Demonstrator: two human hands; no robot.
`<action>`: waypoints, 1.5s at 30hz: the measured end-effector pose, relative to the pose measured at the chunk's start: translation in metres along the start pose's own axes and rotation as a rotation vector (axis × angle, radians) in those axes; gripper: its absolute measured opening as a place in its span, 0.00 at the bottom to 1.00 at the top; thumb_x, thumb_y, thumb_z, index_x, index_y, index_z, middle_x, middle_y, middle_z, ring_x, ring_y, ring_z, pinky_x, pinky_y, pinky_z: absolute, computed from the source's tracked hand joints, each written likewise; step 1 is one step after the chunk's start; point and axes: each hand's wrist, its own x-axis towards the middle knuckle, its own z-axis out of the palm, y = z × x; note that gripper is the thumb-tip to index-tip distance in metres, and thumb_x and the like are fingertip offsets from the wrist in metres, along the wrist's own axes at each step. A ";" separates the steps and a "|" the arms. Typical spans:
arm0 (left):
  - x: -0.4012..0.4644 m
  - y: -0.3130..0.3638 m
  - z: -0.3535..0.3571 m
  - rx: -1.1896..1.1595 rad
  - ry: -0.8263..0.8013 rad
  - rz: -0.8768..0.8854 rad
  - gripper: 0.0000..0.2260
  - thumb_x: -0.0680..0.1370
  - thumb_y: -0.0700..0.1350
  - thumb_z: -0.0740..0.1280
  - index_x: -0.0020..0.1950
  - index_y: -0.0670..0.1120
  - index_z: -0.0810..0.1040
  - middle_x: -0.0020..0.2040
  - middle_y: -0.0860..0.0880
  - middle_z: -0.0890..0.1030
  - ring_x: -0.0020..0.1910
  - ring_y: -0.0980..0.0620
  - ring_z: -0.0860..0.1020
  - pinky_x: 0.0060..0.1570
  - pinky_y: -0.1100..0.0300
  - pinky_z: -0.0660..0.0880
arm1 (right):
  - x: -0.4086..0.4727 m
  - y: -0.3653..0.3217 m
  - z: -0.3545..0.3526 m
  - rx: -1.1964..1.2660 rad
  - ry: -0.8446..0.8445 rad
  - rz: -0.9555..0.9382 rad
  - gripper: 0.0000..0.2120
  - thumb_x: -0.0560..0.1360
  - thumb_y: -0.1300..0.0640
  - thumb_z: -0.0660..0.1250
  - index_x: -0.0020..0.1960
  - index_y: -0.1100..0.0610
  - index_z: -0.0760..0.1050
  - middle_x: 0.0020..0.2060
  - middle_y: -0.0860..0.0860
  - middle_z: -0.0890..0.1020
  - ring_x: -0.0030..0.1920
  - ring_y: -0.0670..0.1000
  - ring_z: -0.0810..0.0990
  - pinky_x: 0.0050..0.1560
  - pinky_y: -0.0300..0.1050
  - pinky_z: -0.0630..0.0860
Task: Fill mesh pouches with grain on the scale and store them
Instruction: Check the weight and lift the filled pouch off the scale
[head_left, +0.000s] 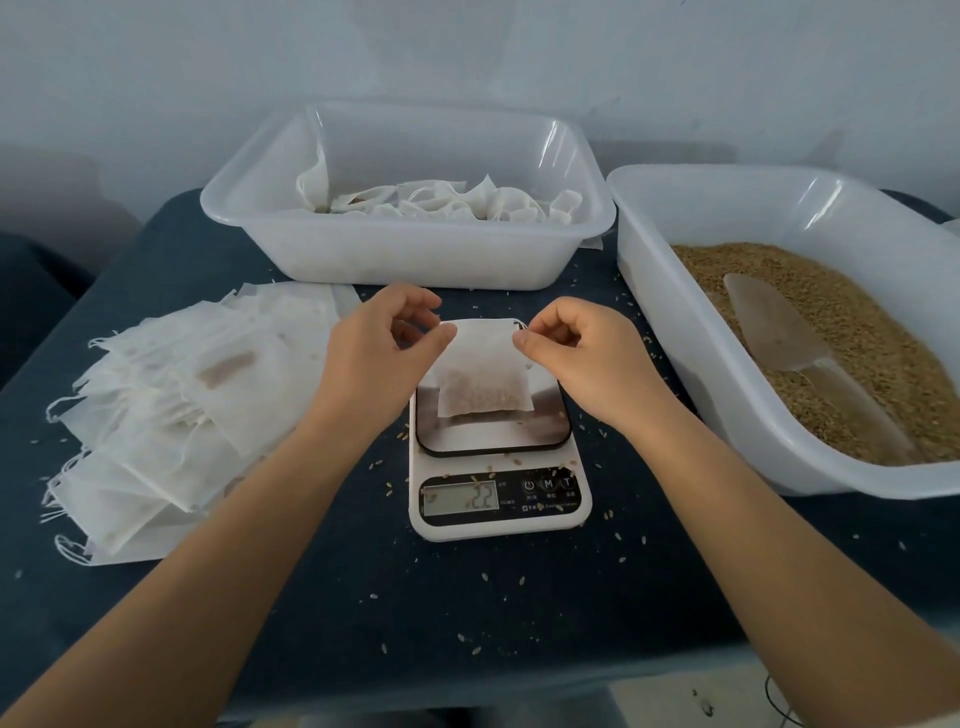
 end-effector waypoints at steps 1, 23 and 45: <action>0.000 0.000 0.000 0.001 0.000 -0.001 0.08 0.74 0.48 0.70 0.51 0.54 0.76 0.41 0.59 0.79 0.40 0.64 0.75 0.38 0.75 0.71 | 0.000 0.000 0.000 0.000 0.000 0.000 0.06 0.74 0.51 0.70 0.39 0.48 0.76 0.36 0.48 0.81 0.35 0.38 0.75 0.36 0.25 0.69; 0.018 -0.005 0.009 0.226 -0.205 -0.060 0.20 0.74 0.52 0.70 0.64 0.49 0.74 0.53 0.54 0.78 0.52 0.55 0.75 0.51 0.63 0.68 | 0.022 -0.008 0.007 -0.178 -0.216 0.158 0.31 0.73 0.47 0.69 0.73 0.51 0.63 0.55 0.45 0.76 0.52 0.45 0.74 0.44 0.37 0.67; 0.017 0.021 -0.011 -0.808 -0.217 -0.150 0.18 0.66 0.45 0.74 0.54 0.47 0.76 0.41 0.52 0.84 0.43 0.54 0.82 0.43 0.61 0.78 | 0.013 -0.053 -0.013 0.431 -0.109 -0.082 0.14 0.76 0.65 0.66 0.49 0.44 0.78 0.40 0.51 0.74 0.45 0.48 0.75 0.56 0.50 0.77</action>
